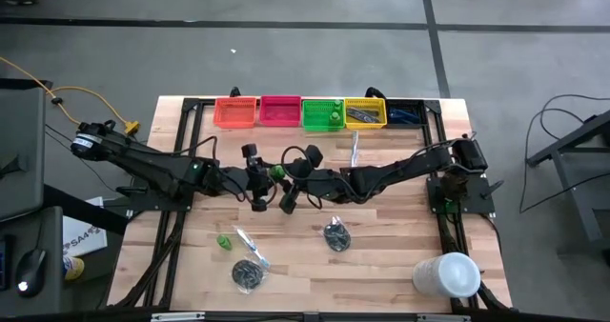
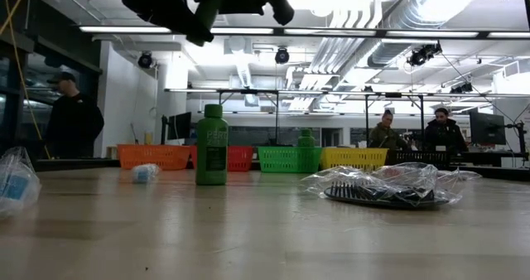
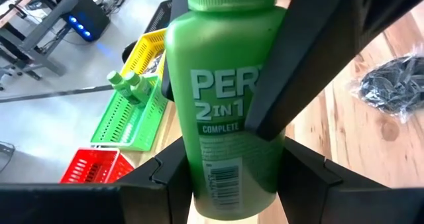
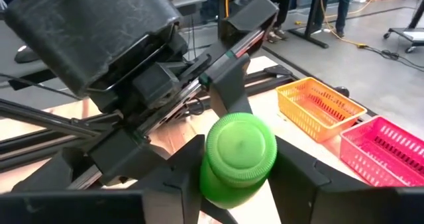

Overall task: Pick & Place Travel size toiletries
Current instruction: Put the green shampoo into the green bin

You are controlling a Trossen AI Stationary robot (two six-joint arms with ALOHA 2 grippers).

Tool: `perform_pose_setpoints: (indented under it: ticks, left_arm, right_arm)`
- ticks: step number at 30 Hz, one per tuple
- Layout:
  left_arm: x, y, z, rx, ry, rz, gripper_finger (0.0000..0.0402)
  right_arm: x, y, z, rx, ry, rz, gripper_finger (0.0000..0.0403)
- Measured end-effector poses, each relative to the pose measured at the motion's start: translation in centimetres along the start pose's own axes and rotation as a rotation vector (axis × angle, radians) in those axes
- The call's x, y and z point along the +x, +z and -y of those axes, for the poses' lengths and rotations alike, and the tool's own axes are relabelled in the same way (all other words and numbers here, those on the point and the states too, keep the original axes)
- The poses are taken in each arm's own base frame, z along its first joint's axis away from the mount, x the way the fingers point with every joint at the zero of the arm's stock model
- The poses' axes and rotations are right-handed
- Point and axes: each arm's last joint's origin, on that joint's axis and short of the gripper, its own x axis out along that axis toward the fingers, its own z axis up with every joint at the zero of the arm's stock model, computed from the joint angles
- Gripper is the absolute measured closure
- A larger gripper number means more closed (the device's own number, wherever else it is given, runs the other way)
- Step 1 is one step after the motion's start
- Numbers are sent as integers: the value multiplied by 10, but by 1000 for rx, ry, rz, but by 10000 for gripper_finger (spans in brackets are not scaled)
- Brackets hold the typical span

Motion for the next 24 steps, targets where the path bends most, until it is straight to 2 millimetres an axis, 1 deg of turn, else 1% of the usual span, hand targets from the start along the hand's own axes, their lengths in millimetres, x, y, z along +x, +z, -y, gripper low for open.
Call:
perform_pose_setpoints:
  ticks: [5, 10, 15, 20, 24]
  left_arm:
    - [0, 0, 1, 8, -16, 0, 225]
    - [0, 0, 2, 35, -33, 1, 190]
    - [0, 0, 2, 68, -40, 3, 159]
    - [-3, -1, 0, 75, -31, -11, 152]
    - [-10, 6, -7, 98, -6, -53, 151]
  right_arm:
    - [0, 0, -1, -4, 29, -8, 276]
    - [0, 1, -2, 7, 81, -10, 303]
    - [0, 0, -2, 4, 80, -15, 309]
    - [-4, 2, 1, 24, 61, -50, 310]
    - [-10, 6, 9, 36, 26, -85, 310]
